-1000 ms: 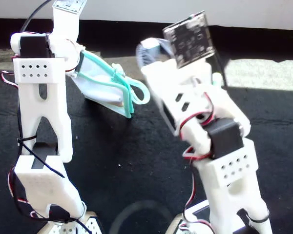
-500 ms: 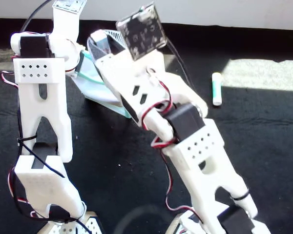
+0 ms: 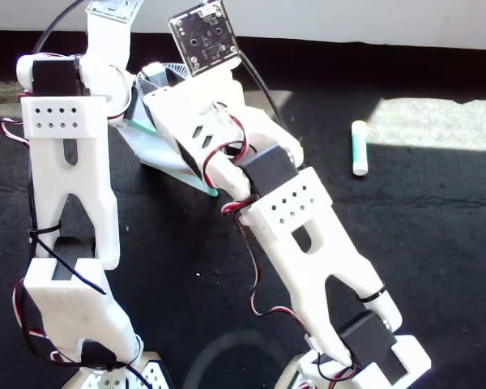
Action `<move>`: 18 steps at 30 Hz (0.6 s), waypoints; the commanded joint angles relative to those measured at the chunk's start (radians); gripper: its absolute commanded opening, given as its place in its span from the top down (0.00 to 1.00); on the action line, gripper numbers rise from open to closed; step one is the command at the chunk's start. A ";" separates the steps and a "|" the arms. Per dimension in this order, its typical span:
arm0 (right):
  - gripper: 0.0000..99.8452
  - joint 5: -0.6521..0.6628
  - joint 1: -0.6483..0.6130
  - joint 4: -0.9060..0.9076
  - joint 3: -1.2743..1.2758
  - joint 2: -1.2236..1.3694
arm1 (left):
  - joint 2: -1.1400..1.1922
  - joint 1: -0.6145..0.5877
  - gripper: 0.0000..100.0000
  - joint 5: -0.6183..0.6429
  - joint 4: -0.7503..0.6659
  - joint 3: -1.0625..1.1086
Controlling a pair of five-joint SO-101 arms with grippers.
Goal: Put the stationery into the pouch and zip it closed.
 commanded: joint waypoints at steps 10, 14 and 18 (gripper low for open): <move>0.79 -0.006 -0.007 0.166 -0.059 0.047 | 0.038 0.010 0.99 -0.009 -0.008 0.001; 0.81 -0.006 -0.002 0.205 -0.117 0.047 | 0.039 0.010 0.99 -0.009 -0.008 0.001; 0.81 -0.006 0.025 0.252 -0.257 0.047 | 0.039 0.010 0.99 -0.009 -0.008 0.001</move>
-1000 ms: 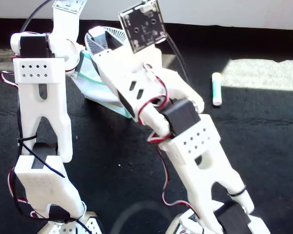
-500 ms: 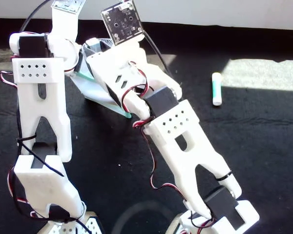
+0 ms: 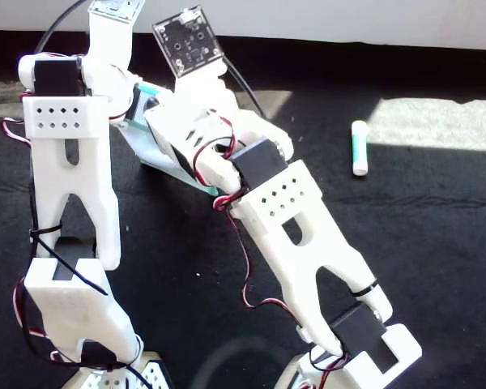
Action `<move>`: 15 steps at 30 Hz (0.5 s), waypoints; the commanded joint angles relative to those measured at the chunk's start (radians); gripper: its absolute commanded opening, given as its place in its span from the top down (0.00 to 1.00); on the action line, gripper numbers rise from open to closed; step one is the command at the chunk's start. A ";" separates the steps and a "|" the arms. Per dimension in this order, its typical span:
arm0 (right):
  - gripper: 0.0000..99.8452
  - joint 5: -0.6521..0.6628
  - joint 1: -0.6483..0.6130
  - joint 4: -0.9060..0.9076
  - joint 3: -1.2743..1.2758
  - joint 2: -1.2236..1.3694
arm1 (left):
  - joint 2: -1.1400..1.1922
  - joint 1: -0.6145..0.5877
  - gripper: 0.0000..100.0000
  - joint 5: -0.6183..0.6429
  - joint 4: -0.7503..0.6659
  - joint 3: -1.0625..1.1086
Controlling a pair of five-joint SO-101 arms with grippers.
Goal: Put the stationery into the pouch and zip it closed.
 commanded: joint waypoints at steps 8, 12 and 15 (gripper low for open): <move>0.81 -0.002 0.067 0.239 -0.453 -0.004 | 0.039 0.008 0.99 -0.009 -0.006 0.001; 0.82 -0.002 0.277 0.282 -0.562 0.004 | 0.036 0.008 0.99 -0.009 -0.006 0.001; 0.82 -0.002 0.483 0.298 -0.490 0.030 | 0.035 0.007 0.99 -0.009 -0.006 0.001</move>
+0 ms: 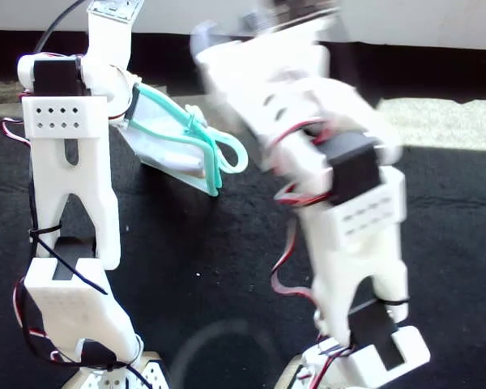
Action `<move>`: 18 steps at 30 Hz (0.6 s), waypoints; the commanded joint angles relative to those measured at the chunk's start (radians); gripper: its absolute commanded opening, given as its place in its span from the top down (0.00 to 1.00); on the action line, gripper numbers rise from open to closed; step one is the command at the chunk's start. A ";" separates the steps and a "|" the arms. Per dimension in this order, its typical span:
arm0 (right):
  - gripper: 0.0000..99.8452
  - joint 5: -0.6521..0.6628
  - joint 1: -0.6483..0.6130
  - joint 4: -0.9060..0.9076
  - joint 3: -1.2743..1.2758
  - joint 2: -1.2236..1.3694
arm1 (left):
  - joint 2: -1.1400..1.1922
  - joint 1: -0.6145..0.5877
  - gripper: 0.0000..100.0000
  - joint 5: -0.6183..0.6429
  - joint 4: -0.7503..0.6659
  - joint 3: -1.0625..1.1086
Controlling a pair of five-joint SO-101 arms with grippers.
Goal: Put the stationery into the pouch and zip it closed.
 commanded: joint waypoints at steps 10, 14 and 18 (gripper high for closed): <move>0.74 -0.002 0.456 -0.142 0.320 0.378 | 0.036 0.013 0.99 -0.009 -0.006 0.001; 0.73 -0.002 0.463 -0.237 0.320 0.530 | 0.035 0.010 0.99 -0.009 -0.006 0.001; 0.73 -0.002 0.461 -0.338 0.320 0.645 | 0.035 0.008 0.99 -0.009 -0.006 0.001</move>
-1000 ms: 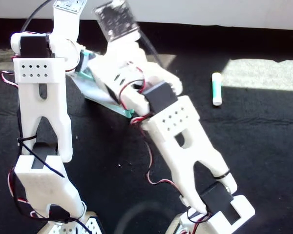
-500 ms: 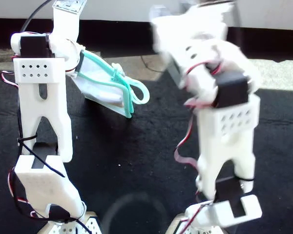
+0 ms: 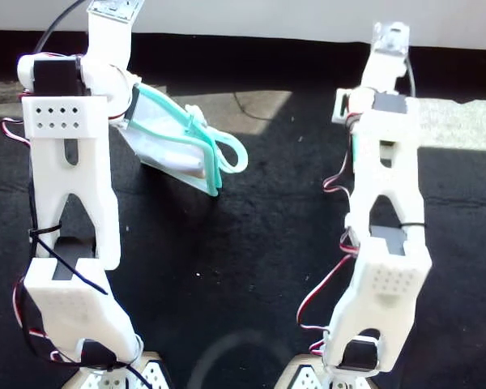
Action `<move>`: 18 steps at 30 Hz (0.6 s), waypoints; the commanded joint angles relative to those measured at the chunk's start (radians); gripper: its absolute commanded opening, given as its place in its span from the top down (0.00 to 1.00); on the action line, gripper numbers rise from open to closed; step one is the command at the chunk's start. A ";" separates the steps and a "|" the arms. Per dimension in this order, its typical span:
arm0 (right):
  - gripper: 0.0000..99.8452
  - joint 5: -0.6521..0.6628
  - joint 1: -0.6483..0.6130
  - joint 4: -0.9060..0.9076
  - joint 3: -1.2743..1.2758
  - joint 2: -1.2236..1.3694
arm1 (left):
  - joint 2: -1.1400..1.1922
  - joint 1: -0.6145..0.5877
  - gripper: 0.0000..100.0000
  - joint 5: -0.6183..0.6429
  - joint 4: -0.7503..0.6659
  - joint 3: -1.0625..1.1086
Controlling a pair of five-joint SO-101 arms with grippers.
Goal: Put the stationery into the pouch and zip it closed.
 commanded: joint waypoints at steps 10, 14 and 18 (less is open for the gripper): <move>0.73 -0.002 0.074 -0.107 -0.039 0.171 | 0.035 0.013 0.99 -0.009 -0.006 0.001; 0.74 -0.002 0.073 -0.105 -0.048 0.219 | 0.038 0.013 0.99 -0.009 -0.006 0.001; 0.91 0.029 0.044 -0.088 -0.056 0.260 | 0.038 0.013 0.99 -0.009 -0.006 0.001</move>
